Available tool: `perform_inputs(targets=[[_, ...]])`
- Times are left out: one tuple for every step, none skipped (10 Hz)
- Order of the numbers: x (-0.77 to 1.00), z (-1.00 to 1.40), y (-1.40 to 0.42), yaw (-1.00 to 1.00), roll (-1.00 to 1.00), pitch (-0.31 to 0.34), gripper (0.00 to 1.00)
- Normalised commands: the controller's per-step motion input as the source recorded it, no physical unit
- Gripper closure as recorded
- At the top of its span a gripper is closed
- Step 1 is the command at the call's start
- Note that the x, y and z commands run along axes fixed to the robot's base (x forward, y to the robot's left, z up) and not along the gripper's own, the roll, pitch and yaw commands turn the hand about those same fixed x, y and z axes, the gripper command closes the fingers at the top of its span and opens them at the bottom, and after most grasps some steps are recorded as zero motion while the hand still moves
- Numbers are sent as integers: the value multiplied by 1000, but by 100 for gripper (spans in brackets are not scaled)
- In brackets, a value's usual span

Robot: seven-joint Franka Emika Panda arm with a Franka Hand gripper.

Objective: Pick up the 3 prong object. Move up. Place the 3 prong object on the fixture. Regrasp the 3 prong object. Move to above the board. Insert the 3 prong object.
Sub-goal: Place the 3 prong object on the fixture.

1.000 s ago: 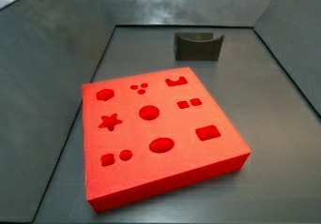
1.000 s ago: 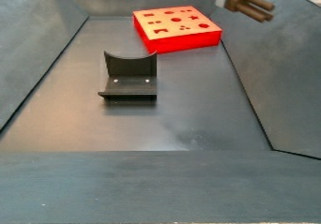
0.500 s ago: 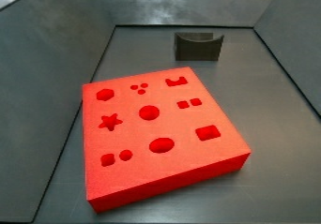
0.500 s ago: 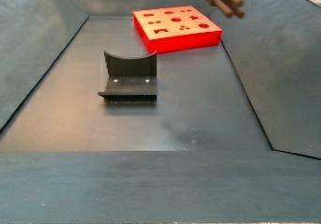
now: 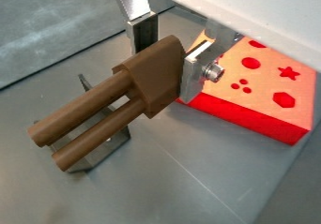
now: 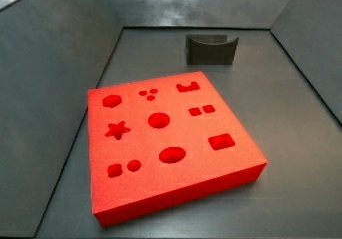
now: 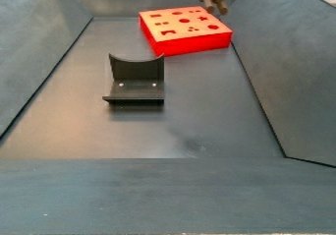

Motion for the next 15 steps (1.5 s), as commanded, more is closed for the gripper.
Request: perform_inputs(targets=[[1000,54,56,-106,37,155,100],[1000,46,55,-67,29,155,100],[1000,39,52,-50,30,148,100],[1000,33,48,-29,32,149,100],[1000,-197,282,-39,-1000,18,100],[1000,-201,282,-48,-1000,16,100],[1000,-180,262,-54,-1000,13,100],[1000,-148,220,-58,-1000,16,100],[1000,-115,197,-61,-1000,37,100],[1000,-93,178,-65,-1000,51,100],[1000,-80,158,-72,-1000,59,100],[987,-66,136,-83,-1000,64,100],[862,-45,104,-94,-1000,69,100],[697,-20,72,-112,-1000,73,100],[614,-16,63,-114,-928,69,100]])
